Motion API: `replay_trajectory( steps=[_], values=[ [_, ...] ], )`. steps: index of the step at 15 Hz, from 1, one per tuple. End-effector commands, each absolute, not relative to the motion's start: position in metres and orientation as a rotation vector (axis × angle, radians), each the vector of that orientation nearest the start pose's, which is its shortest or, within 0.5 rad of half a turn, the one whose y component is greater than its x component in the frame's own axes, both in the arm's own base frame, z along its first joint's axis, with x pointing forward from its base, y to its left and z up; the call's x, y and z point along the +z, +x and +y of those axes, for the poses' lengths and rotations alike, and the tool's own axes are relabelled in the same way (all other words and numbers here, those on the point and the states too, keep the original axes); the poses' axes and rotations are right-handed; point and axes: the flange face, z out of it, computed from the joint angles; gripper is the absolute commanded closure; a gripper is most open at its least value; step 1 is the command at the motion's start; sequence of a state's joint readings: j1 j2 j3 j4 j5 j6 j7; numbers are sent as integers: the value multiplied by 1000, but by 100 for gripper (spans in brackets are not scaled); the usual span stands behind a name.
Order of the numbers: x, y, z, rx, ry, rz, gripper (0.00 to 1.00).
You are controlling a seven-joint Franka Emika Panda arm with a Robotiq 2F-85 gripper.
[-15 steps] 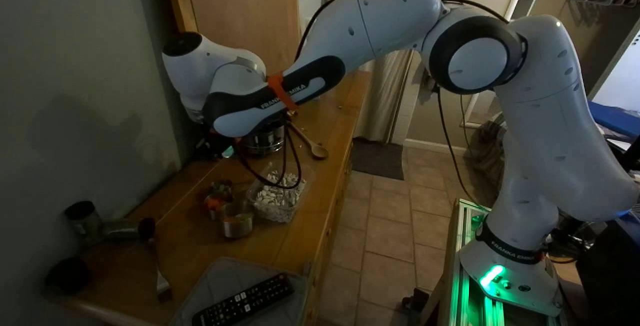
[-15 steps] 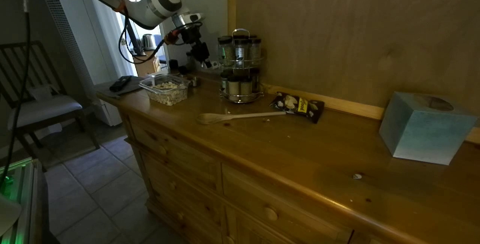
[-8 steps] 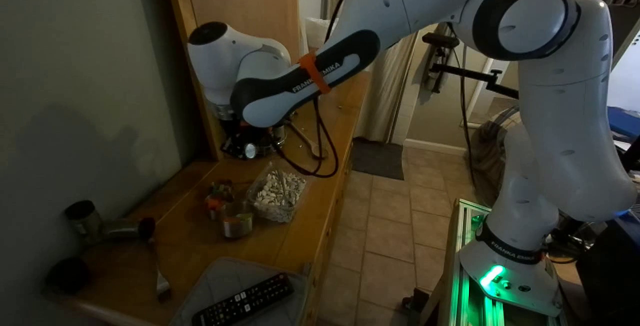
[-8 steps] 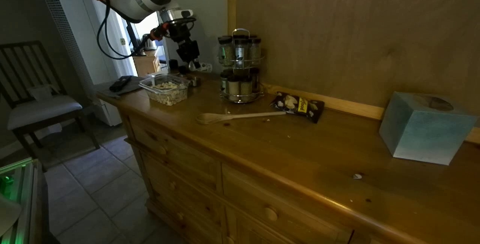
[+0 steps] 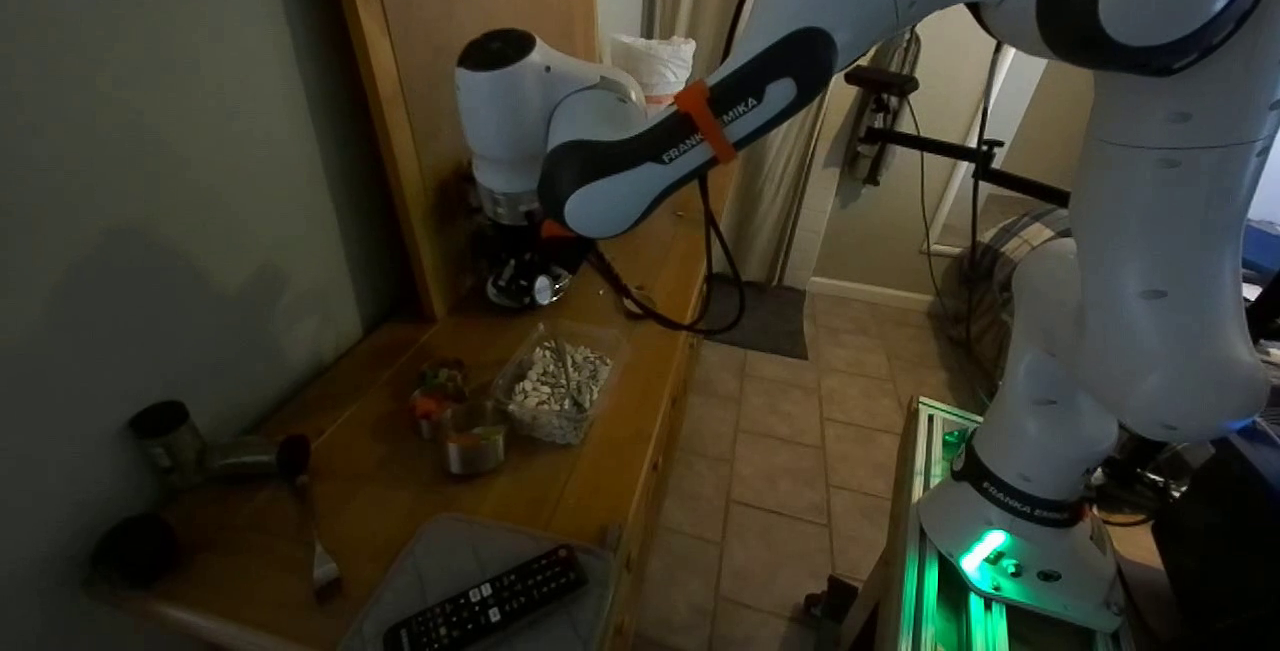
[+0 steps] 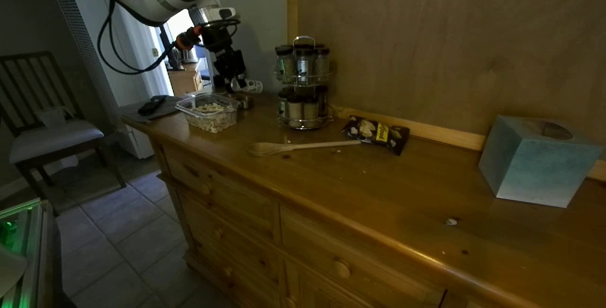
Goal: Move the white bottle forward, then put it upright
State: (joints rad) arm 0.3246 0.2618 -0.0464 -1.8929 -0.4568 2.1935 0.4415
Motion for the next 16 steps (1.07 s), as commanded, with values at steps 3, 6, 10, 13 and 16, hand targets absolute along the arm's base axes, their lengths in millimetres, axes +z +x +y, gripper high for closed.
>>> replay_trajectory(
  steps=[3,6,10,13,16],
  values=[
    [373,599,159,-297,-3471,-183,81],
    [368,587,155,-366,-3526,-270,81],
    [345,562,144,-456,-3534,-457,81],
    [325,544,132,-555,-3529,-568,81],
    [321,524,113,-728,-3511,-550,81]
  ],
)
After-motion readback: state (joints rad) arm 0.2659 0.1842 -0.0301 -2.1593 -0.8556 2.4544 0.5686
